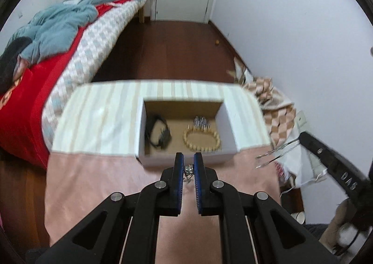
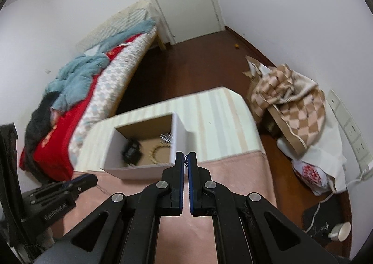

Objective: Organize jewelry
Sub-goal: 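Carry the necklace into the box with the right tool while the left tool lowers the earring in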

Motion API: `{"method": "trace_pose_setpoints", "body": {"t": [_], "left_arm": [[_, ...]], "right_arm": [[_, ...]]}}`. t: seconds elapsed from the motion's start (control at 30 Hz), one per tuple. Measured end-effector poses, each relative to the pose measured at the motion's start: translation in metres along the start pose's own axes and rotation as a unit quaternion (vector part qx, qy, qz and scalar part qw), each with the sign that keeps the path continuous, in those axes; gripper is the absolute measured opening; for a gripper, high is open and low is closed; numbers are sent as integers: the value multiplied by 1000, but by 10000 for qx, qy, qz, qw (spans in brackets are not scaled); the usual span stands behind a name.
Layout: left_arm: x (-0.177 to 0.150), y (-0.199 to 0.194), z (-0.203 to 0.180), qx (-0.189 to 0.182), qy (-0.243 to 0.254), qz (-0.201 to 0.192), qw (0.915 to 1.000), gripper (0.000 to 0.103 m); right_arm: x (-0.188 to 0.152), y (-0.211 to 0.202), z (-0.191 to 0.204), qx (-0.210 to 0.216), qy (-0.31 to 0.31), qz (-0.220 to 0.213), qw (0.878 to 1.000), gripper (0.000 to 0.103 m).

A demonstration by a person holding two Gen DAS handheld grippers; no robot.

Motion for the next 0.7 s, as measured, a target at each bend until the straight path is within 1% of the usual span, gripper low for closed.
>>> {"method": "trace_pose_setpoints", "body": {"t": [0.03, 0.2, 0.27, 0.37, 0.43, 0.47, 0.53, 0.6, 0.7], "left_arm": [[6, -4, 1, -11, -2, -49, 10000, 6], [56, -31, 6, 5, 75, -484, 9988, 6], [74, -36, 8, 6, 88, -599, 9982, 6], [96, -34, 13, 78, 101, -680, 9976, 6], [103, -26, 18, 88, 107, -630, 9979, 6], [107, -16, 21, 75, 88, -539, 9985, 6], [108, -2, 26, 63, 82, -388, 9992, 6], [105, 22, 31, 78, 123, -146, 9998, 6], [92, 61, 37, 5, 90, 331, 9994, 6]], "right_arm": [[6, -3, 8, 65, -54, -33, 10000, 3], [40, -12, 44, 343, -309, -189, 9988, 3], [54, -13, 57, 414, -411, -236, 9980, 3], [72, -4, 75, 493, -510, -187, 9973, 3], [80, 8, 82, 529, -529, -71, 9972, 3], [83, 16, 85, 548, -516, 15, 9972, 3], [85, 39, 87, 586, -445, 291, 9969, 3], [83, 60, 86, 622, -388, 548, 9958, 3], [75, 95, 77, 524, -351, 915, 9938, 3]]}}
Point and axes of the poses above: each gripper's, at about its wrist camera, not at the fingertips, and y roughly the way its jaws point, z to its left, x to its top, the point moved 5 cm from there along y, roughly the way its jaws point, and after that the axes turned 5 degrees about y, right-handed, at the moved point
